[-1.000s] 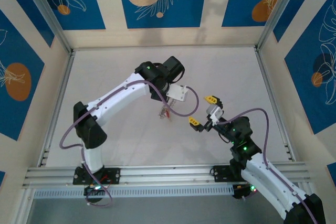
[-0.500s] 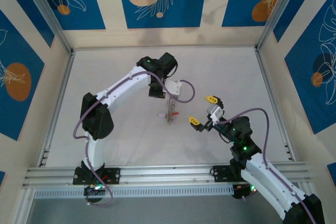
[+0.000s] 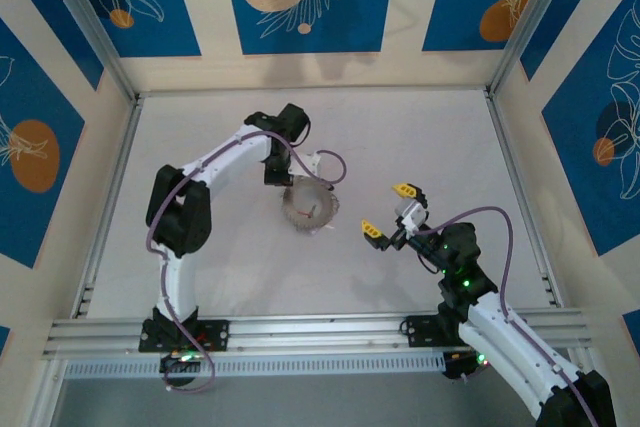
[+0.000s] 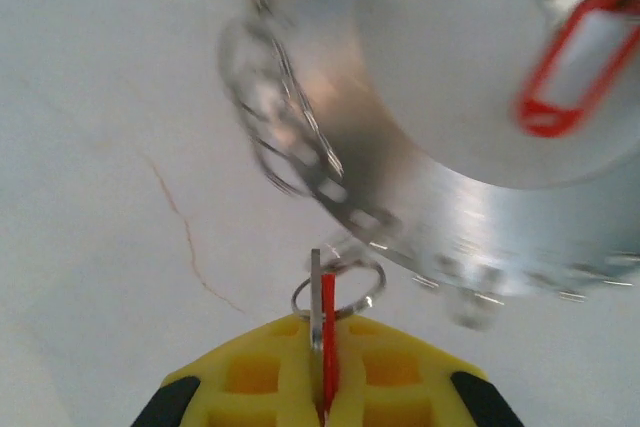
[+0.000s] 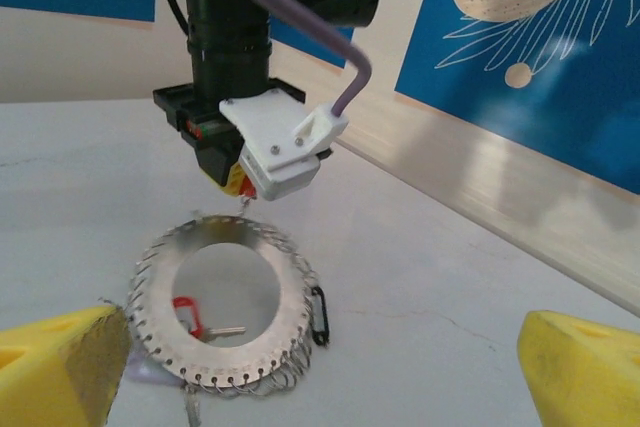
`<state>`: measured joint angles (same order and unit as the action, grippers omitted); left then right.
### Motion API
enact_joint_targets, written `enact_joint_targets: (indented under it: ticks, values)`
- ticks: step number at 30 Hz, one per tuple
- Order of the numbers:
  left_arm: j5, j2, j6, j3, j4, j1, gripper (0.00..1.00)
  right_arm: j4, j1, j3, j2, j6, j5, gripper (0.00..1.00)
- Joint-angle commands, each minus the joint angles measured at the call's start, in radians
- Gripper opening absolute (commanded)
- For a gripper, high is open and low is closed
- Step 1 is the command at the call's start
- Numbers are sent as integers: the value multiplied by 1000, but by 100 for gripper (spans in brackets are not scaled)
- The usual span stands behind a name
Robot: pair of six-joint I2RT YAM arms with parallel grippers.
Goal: Put the keys on the keyring
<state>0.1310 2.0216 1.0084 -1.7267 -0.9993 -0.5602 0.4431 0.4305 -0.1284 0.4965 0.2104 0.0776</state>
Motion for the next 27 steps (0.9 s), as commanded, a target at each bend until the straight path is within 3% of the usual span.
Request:
enact_joint_targets:
  ticks: [1, 16, 27]
  values:
    - [-7, 41, 39, 34, 52, 47, 0, 27, -9, 13, -5, -20, -12, 99]
    - [-34, 169, 53, 83, 139, 150, 0, 24, -13, 25, 6, -35, 13, 99]
    - [63, 220, 58, 45, 251, 191, 6, 45, -15, 39, 19, -50, 4, 99]
